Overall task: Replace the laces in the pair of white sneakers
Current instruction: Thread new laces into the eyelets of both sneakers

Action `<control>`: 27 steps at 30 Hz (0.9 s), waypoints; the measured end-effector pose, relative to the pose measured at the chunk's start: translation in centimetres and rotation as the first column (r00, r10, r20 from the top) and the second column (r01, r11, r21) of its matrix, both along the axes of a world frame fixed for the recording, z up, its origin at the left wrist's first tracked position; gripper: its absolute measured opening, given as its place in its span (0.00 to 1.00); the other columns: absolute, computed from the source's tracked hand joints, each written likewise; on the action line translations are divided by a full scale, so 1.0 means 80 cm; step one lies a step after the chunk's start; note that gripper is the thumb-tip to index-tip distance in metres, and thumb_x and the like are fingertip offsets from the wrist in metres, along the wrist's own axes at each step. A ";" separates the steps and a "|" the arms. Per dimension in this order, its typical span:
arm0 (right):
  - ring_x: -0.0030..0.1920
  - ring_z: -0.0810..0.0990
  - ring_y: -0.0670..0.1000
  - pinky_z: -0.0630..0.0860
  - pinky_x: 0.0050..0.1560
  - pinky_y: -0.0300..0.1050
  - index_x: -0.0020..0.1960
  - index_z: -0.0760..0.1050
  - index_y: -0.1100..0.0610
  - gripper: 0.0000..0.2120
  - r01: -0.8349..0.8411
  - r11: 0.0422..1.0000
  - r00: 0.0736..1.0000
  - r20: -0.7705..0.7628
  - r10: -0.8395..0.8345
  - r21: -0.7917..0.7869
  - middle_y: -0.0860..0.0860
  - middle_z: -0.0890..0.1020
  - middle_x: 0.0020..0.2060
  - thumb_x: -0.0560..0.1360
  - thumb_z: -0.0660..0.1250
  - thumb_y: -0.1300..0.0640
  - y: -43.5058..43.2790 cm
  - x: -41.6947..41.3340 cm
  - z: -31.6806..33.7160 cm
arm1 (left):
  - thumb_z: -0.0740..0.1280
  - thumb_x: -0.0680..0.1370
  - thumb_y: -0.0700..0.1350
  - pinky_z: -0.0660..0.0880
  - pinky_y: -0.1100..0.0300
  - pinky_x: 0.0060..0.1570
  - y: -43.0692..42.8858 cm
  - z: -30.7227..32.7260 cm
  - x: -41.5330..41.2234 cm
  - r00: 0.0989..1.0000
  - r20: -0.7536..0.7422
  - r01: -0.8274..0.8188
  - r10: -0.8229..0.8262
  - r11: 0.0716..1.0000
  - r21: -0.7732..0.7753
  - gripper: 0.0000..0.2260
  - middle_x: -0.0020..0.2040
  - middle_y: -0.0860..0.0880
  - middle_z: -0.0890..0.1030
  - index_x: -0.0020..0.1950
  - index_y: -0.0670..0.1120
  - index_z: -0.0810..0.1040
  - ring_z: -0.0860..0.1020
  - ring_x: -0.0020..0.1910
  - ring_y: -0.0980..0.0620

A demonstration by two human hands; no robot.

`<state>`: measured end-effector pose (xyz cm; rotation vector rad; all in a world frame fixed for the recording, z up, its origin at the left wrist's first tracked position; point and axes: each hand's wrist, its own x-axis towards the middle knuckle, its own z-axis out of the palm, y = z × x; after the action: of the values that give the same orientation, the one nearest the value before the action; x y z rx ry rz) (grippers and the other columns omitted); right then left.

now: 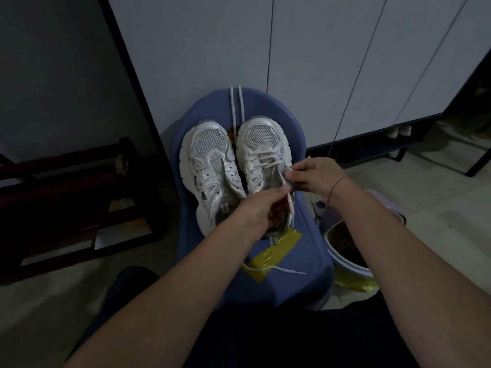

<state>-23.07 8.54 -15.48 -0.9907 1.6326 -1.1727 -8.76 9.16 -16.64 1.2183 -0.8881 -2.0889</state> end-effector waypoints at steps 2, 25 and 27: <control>0.38 0.80 0.54 0.82 0.42 0.43 0.39 0.78 0.62 0.04 0.005 1.000 1.000 0.031 -0.005 0.005 0.58 0.81 0.37 0.70 0.71 0.68 0.001 0.001 0.002 | 0.67 0.79 0.41 0.75 0.61 0.41 0.001 -0.002 0.011 0.977 0.080 0.206 -0.199 0.974 -0.092 0.07 0.29 0.52 0.82 0.41 0.45 0.79 0.79 0.33 0.56; 0.35 0.81 0.52 0.82 0.46 0.46 0.41 0.78 0.62 0.04 -0.005 1.000 1.000 0.017 0.005 0.013 0.57 0.81 0.35 0.70 0.73 0.66 -0.006 -0.003 -0.005 | 0.61 0.83 0.44 0.79 0.66 0.30 0.005 -0.002 -0.014 0.969 -0.213 -0.109 0.121 0.992 0.065 0.11 0.27 0.50 0.81 0.45 0.42 0.78 0.79 0.25 0.57; 0.34 0.80 0.52 0.81 0.46 0.46 0.43 0.79 0.64 0.04 0.003 1.000 1.000 0.024 -0.004 0.016 0.57 0.81 0.34 0.70 0.73 0.66 -0.006 -0.003 -0.005 | 0.61 0.83 0.41 0.77 0.66 0.28 0.005 -0.003 -0.010 0.988 -0.154 -0.005 -0.002 0.999 -0.044 0.10 0.27 0.50 0.80 0.44 0.41 0.77 0.79 0.25 0.57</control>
<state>-23.31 8.06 -15.87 -0.9603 1.6226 -1.1681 -9.56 9.54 -16.85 1.0187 -0.8578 -2.1183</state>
